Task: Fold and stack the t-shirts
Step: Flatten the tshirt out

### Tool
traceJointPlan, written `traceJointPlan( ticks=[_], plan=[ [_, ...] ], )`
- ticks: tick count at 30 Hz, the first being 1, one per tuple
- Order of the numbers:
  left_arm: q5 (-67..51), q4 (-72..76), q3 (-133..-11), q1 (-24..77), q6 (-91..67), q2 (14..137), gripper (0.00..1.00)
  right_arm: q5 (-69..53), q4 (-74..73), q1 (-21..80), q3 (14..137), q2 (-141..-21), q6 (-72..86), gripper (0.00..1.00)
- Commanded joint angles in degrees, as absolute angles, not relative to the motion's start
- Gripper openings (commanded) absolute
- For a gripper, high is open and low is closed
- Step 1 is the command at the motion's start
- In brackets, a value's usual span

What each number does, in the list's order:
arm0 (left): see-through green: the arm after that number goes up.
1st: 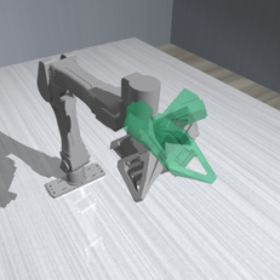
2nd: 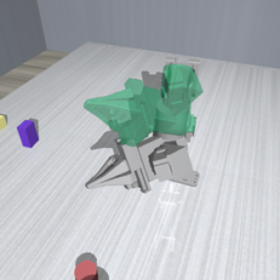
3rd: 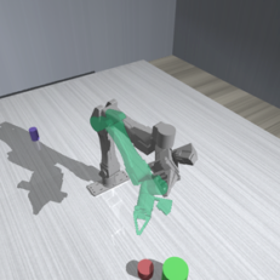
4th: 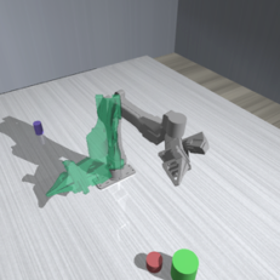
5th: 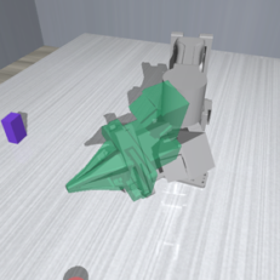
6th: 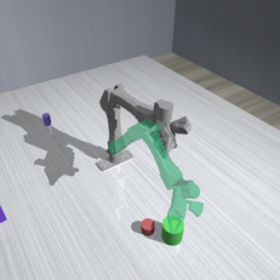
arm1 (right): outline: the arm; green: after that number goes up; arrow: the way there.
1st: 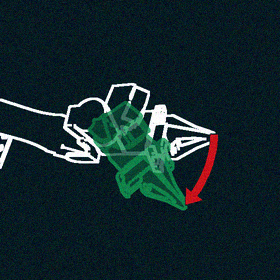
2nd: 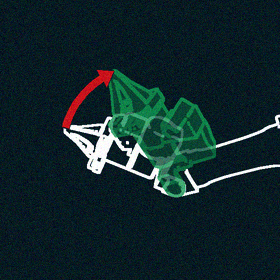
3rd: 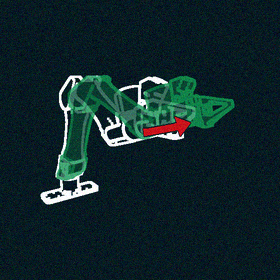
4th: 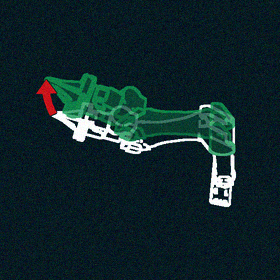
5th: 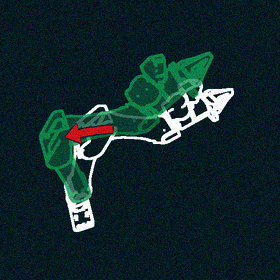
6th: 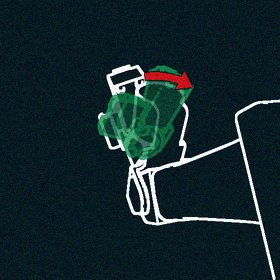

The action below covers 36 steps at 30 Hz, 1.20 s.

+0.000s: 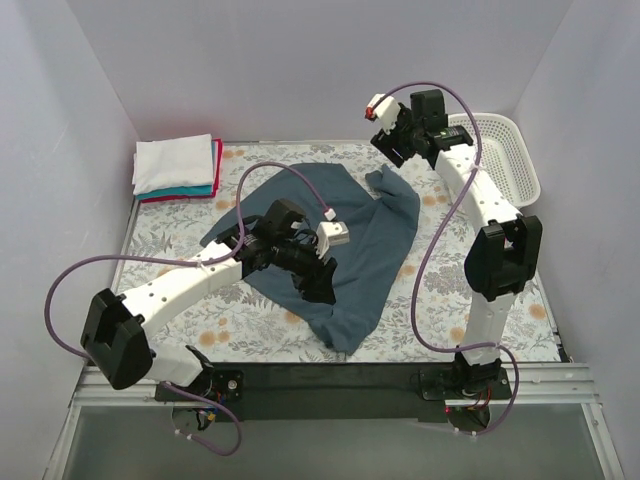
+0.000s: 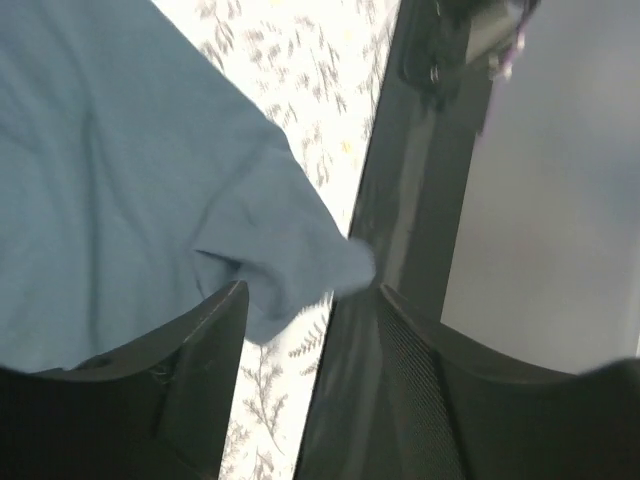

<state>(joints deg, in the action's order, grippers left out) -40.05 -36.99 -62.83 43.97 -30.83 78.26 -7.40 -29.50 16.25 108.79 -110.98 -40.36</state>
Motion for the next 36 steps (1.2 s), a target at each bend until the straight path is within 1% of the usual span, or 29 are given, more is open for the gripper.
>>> traceJointPlan(
  ticks=[1,2,5,6,7,8,10,12,13,15,17,18,23,25,27,30,31,32,33,34,36],
  plan=[
    [-38.75,-31.99,-68.38,43.07,-32.96,75.06,0.56,-1.05,-34.78,12.57,106.09,-107.77,-42.53,0.8],
    [-39.19,-32.25,-68.2,41.94,-33.05,73.93,0.57,-1.4,-35.85,12.05,104.43,-106.54,-42.54,0.81],
    [-45.6,-35.41,-67.41,30.18,-32.96,73.04,0.59,-5.7,-42.26,11.51,98.63,-100.48,-42.19,0.83],
    [-46.31,-36.64,-66.8,22.66,-31.22,73.39,0.59,-7.8,-44.1,11.86,97.05,-98.63,-41.93,0.83],
    [-46.14,-38.56,-66.27,19.02,-29.46,73.56,0.59,-11.48,-47.25,12.39,94.94,-96.96,-41.84,0.79],
    [-44.23,-39.19,-65.66,13.33,-26.83,74.78,0.58,-12.3,-48.15,14.48,90.4,-93.46,-41.23,0.77],
    [-40.54,-40.42,-66.0,8.99,-24.53,77.24,0.58,-12.48,-49.13,17.74,82.23,-89.5,-40.17,0.73],
    [-39.12,-40.69,-67.23,2.68,-23.73,80.93,0.58,-11.69,-48.87,22.38,77.71,-88.25,-38.25,0.7],
    [-37.63,-41.82,-69.59,1.42,-22.69,85.3,0.57,-11.25,-47.82,23.46,76.39,-88.07,-37.19,0.69],
    [-34.65,-42.54,-72.84,0.09,-20.66,88.75,0.56,-11.16,-46.94,24.95,74.37,-89.55,-34.73,0.67],
    [-31.04,-40.53,-73.3,0.09,-19.08,92.01,0.56,-11.78,-45.97,25.4,73.74,-91.49,-33.76,0.66],
    [-27.02,-39.73,-73.3,0.09,-18.46,93.24,0.56,-11.78,-44.92,25.75,73.39,-92.1,-33.14,0.65],
    [-16.54,-34.63,-71.99,0.09,-14.42,99.74,0.56,-10.55,-41.84,28.38,71.2,-96.93,-30.68,0.62],
    [-11.64,-32.27,-71.11,0.09,-13.98,101.07,0.54,-9.67,-40.87,29.18,70.41,-99.04,-30.06,0.6],
    [-9.33,-30.68,-69.0,0.09,-12.66,101.51,0.53,-8.79,-40.0,30.06,69.61,-100.1,-30.14,0.59],
    [-6.34,-28.74,-65.23,0.09,-10.29,101.25,0.45,-4.41,-37.46,30.15,67.59,-102.91,-31.02,0.58],
    [-5.63,-28.74,-64.61,0.09,-9.94,101.16,0.42,-1.18,-36.66,29.89,67.41,-103.88,-31.37,0.56],
    [-5.1,-28.83,-63.99,0.09,-9.76,100.99,0.38,-0.27,-35.95,29.53,67.85,-105.97,-31.72,0.56],
    [-5.1,-28.92,-62.24,0.09,-9.58,100.46,0.35,-0.26,-35.08,28.49,68.46,-107.04,-32.08,0.55],
    [-5.36,-28.92,-61.53,0.09,-9.49,98.98,0.34,2.61,-34.72,27.78,69.42,-108.27,-32.34,0.54],
    [-6.76,-29.88,-60.56,0.09,-10.19,97.91,0.32,4.38,-34.11,26.2,73.9,-112.13,-33.13,0.54]
  ],
)
